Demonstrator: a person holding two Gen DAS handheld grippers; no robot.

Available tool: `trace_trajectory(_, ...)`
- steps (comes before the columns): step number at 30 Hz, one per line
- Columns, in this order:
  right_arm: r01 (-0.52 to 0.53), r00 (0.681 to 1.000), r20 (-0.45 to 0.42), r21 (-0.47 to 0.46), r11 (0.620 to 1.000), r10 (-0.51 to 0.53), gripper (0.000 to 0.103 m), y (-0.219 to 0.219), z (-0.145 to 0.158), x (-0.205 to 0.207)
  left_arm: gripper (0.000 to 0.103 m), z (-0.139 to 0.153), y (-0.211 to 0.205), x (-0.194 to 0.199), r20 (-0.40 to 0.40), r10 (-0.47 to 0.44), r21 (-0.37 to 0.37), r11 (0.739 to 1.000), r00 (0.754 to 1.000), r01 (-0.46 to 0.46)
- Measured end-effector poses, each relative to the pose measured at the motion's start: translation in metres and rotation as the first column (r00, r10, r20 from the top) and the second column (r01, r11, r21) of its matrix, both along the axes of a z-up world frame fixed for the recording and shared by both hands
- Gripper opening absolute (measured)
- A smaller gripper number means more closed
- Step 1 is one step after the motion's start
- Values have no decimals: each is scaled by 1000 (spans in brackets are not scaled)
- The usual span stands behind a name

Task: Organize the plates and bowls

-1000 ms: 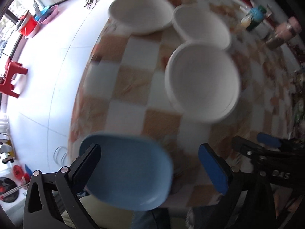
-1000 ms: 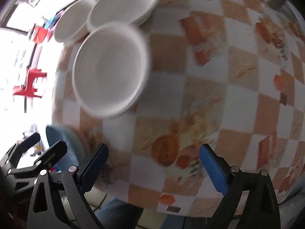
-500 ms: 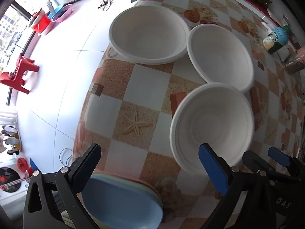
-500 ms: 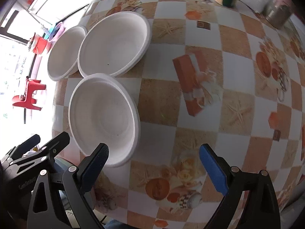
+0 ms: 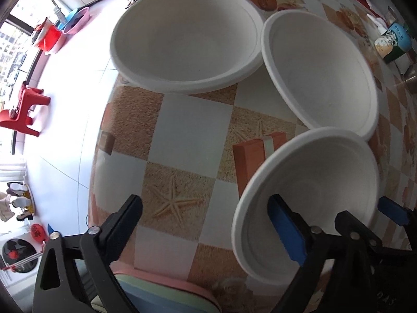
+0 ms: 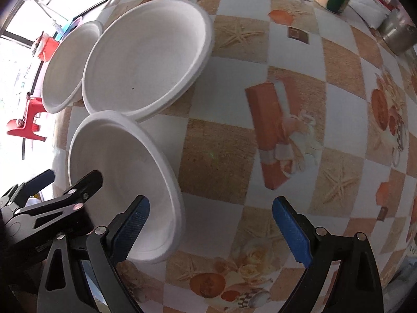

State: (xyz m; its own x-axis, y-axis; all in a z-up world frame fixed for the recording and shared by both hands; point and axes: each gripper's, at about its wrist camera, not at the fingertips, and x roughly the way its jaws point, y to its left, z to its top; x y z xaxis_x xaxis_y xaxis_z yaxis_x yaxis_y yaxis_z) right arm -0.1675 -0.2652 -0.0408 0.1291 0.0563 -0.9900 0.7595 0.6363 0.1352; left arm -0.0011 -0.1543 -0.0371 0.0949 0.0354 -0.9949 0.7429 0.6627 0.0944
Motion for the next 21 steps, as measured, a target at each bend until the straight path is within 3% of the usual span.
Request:
trace_trajectory(2, -11, 1000, 0, -4, 1000, 11, 91, 1, -3, 7, 85, -5, -1, 1, -33, -6, -11, 1000, 999, 6)
trace_trajectory(4, -14, 1000, 6, 13, 1000, 14, 64, 3, -6, 16, 72, -9, -4, -1, -66, -19, -21, 1000, 998, 17)
trace_trajectory(8, -12, 999, 39, 55, 998, 9, 37, 8, -10, 21, 44, -7, -10, -7, -94, -48, -58, 997, 994, 43)
trace_trajectory(11, -39, 998, 59, 85, 996, 34, 20, 12, -13, 26, 36, -6, -17, -13, -92, -80, -63, 995, 993, 74)
trace_trajectory(21, -26, 998, 57, 105, 994, 20, 16, 21, -11, -1, 36, 1, -22, -57, -86, -146, -49, 989, 986, 142)
